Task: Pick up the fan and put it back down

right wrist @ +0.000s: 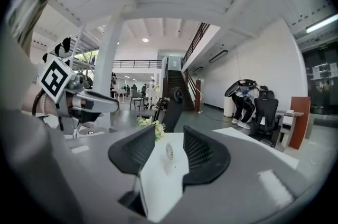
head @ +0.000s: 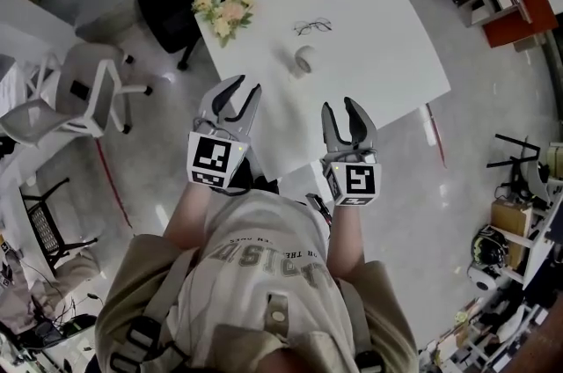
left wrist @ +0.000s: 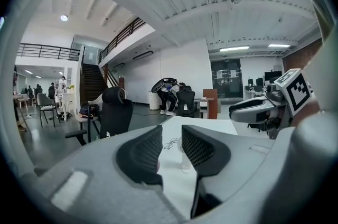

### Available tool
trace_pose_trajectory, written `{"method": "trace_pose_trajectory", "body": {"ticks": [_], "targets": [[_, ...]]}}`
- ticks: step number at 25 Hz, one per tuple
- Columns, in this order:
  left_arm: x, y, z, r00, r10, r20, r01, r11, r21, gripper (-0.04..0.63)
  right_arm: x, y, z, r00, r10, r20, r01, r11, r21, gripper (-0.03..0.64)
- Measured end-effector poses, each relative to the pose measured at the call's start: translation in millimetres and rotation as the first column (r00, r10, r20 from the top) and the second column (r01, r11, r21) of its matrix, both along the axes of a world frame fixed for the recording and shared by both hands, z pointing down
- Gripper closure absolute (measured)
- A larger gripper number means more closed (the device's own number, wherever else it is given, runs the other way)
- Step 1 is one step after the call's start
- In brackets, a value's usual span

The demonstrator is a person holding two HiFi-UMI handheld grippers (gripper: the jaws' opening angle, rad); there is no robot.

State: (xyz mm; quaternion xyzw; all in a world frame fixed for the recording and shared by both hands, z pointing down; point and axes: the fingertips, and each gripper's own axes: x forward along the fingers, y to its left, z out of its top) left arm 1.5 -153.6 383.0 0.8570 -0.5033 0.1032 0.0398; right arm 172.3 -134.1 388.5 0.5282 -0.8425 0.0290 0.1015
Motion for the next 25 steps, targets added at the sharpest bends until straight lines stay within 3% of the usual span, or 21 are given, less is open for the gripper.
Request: {"method": "trace_pose_trajectory", "body": {"ticks": [8,12,25], "targets": [[0.0,13.3,-14.5,1.0,-0.021,0.004,0.021,0.999,0.036,0.54,2.6,13.9,-17.8,0.999,-0.013,-0.05,0.016,0.998,0.059,0.545],[-0.4,15.7,-20.3,1.0,-0.026,0.011,0.025,0.998,0.053,0.572,3.5,16.3,-25.8,0.999,-0.008,-0.05,0.012,0.997,0.073,0.558],[5.3,20.6,-33.7,1.0,-0.019,0.01,0.018,0.996,0.083,0.584,8.5,25.5,-44.9,0.999,0.013,-0.051,-0.008,0.996,0.093,0.615]]}}
